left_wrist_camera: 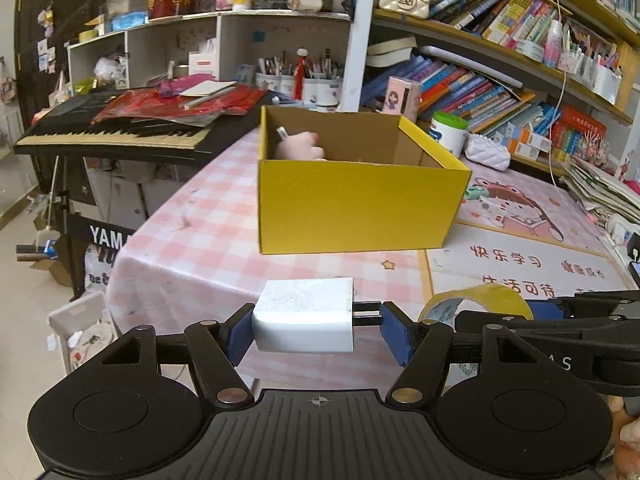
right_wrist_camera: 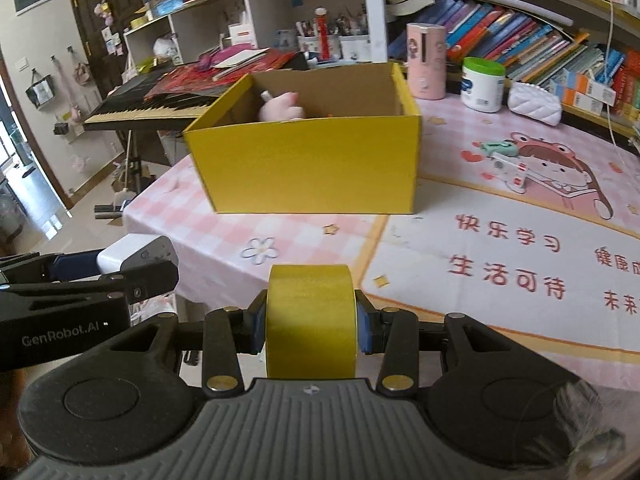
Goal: Organize objects
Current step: 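Carry the charger plug and tape roll over the yellow box with both tools, then lower into the box and open the left tool while the right tool releases the tape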
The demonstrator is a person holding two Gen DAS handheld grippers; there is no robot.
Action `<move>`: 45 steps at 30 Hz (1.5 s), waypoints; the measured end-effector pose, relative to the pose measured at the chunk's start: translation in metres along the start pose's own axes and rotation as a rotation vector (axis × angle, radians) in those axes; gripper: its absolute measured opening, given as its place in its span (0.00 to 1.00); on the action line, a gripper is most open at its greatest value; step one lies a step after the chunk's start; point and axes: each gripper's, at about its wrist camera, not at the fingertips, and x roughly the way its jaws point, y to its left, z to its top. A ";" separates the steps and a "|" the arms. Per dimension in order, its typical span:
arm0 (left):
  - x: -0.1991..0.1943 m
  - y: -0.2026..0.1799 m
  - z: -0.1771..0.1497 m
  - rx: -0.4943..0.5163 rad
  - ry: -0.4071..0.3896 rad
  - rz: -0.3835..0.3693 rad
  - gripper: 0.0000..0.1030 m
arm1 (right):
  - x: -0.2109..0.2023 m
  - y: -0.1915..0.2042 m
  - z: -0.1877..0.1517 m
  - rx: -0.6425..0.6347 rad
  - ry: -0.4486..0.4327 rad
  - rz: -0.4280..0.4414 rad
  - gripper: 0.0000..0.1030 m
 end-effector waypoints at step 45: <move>0.127 -0.001 0.128 0.019 -0.103 0.076 0.64 | 0.070 -0.021 0.216 -0.134 -0.316 0.053 0.38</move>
